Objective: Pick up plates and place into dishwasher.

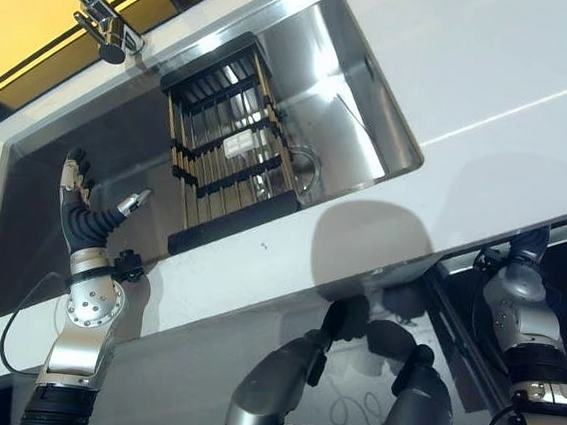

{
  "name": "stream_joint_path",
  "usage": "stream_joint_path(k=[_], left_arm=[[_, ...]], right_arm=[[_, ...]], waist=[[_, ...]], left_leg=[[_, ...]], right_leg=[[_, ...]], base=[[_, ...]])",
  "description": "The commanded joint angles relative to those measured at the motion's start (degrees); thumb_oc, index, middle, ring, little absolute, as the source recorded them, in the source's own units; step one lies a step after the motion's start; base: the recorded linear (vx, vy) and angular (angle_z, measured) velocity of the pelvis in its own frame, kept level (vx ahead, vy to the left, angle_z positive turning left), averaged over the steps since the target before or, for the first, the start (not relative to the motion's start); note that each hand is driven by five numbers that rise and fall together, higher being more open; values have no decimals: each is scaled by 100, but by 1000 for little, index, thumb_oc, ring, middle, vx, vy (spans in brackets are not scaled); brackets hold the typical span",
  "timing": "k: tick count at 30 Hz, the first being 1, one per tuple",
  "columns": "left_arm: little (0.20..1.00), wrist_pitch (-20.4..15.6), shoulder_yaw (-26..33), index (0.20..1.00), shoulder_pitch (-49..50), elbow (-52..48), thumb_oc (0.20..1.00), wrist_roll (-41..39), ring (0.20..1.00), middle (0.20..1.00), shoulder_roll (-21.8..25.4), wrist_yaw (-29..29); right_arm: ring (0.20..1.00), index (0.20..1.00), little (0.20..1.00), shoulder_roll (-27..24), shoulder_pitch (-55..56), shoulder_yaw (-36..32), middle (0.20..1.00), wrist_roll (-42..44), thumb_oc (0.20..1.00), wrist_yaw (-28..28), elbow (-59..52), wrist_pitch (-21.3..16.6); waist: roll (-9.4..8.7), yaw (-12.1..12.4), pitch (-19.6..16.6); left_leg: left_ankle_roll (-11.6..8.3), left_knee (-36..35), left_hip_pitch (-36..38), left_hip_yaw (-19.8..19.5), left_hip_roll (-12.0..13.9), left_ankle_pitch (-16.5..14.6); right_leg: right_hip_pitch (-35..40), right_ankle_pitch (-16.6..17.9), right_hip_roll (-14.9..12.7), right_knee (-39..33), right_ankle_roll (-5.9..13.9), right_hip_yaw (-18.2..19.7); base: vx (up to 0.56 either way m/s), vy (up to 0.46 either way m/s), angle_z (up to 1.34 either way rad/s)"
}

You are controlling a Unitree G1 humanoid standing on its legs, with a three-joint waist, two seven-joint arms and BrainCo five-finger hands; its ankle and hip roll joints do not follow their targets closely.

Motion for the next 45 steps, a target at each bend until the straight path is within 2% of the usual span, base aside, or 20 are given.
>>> stream_joint_path(k=[1, 15, 24, 32, 38, 42, 45], left_arm=[[1000, -306, 245, 1000, -167, -360, 1000, -9, 1000, 1000, 585, 89], [1000, -39, 78, 1000, -610, -252, 1000, 81, 1000, 1000, 688, 371], [1000, 37, 8, 1000, -739, -233, 1000, 232, 1000, 1000, 627, 520], [1000, 52, 15, 1000, -669, -306, 1000, 288, 1000, 1000, 539, 434], [1000, -68, 98, 1000, -535, -238, 1000, 287, 1000, 1000, 452, 372], [1000, -173, 152, 1000, -369, -241, 1000, 233, 1000, 1000, 422, 302], [1000, -169, 200, 1000, -270, -310, 1000, 216, 1000, 1000, 389, 248]], right_arm=[[1000, 1000, 1000, 553, -1212, 859, 1000, -205, 1000, 371, -617, -862], [1000, 1000, 1000, 368, -268, 381, 1000, -504, 1000, -25, -1325, -692], [1000, 1000, 1000, 280, 260, -30, 1000, -1068, 1000, -960, -1684, -688], [1000, 1000, 1000, 233, 733, -341, 1000, -1406, 1000, -1421, -1942, -557], [1000, 1000, 1000, 384, 1127, -555, 1000, -1798, 1000, -2390, -1853, -176], [1000, 1000, 1000, 604, 1469, -636, 1000, -1879, 1000, -2668, -1865, -74], [1000, 1000, 1000, 729, 1705, -601, 1000, -2186, 1000, -2805, -1971, 209]], waist=[[-506, 340, -31], [-655, -438, -9], [-657, -846, 25], [-727, -1058, -77], [-792, -1243, -187], [-827, -1346, -302], [-873, -1426, -429]], left_leg=[[417, 399, -215, 322, -430, -175], [443, 333, -44, 714, -187, -304], [437, 279, 19, 896, -30, -331], [418, 275, 136, 1038, 40, -397], [432, 347, 199, 1169, 39, -497], [438, 311, 341, 1271, 23, -560], [465, 203, 538, 1378, -12, -599]], right_leg=[[749, 1503, -399, -1773, 134, 724], [504, 1610, -122, -1836, 155, 1458], [316, 1542, 169, -1731, 139, 1891], [344, 1537, 296, -1766, 125, 2102], [361, 1606, 367, -1850, 136, 2295], [505, 1719, 344, -2020, 163, 2392], [636, 1832, 276, -2156, 198, 2461]], base=[[-32, -57, 1], [-53, -58, -19], [-59, -50, -31], [-11, -23, -29], [-1, 23, -22], [19, 86, -23], [47, 121, -44]])
